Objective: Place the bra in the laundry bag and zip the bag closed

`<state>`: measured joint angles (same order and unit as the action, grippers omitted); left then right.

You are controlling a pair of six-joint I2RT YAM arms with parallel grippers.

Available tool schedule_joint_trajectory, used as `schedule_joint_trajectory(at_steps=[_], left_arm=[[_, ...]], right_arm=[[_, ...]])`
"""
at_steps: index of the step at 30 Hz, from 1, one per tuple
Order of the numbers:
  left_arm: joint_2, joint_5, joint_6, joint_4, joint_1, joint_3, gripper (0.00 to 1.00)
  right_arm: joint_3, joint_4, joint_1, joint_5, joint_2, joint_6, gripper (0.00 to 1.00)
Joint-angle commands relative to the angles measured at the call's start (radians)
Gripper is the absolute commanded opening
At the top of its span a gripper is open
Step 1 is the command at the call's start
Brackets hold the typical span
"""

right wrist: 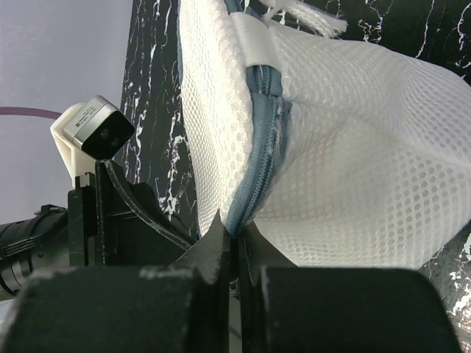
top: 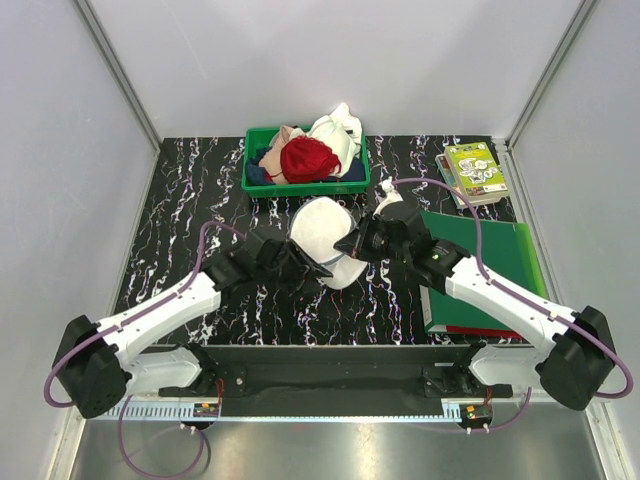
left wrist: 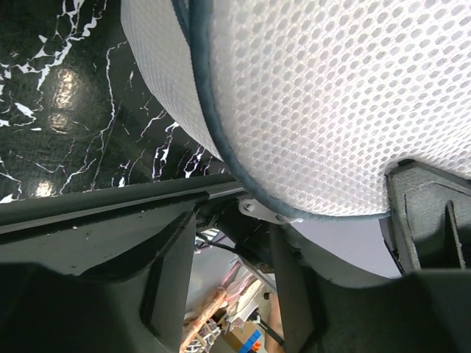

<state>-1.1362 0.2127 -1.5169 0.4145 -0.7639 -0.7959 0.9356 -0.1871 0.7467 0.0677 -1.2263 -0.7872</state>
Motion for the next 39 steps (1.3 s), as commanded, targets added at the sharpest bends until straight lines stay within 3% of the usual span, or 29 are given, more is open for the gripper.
schedule_joint_trajectory(at_steps=[1, 7, 12, 22, 32, 39], left_arm=[[-0.028, -0.01, 0.006, -0.075, 0.006, -0.017, 0.47], [0.006, -0.045, 0.181, -0.17, 0.005, -0.02, 0.5], [0.084, -0.038, 0.293, -0.358, 0.006, 0.057, 0.5], [0.107, -0.024, 0.336, -0.378, 0.006, 0.083, 0.47], [0.171, -0.076, 0.397, -0.376, 0.006, 0.142, 0.41], [0.15, -0.095, 0.449, -0.358, 0.006, 0.104, 0.34]], right_arm=[[0.025, 0.032, 0.016, -0.028, 0.045, 0.02, 0.0], [0.005, 0.041, 0.016, -0.011, 0.059, -0.004, 0.0], [-0.021, 0.075, 0.016, 0.021, 0.063, -0.043, 0.0], [-0.029, 0.132, 0.016, 0.049, 0.057, -0.083, 0.0], [-0.031, 0.155, 0.016, 0.063, 0.044, -0.119, 0.0], [-0.035, 0.176, 0.016, 0.081, 0.044, -0.152, 0.0]])
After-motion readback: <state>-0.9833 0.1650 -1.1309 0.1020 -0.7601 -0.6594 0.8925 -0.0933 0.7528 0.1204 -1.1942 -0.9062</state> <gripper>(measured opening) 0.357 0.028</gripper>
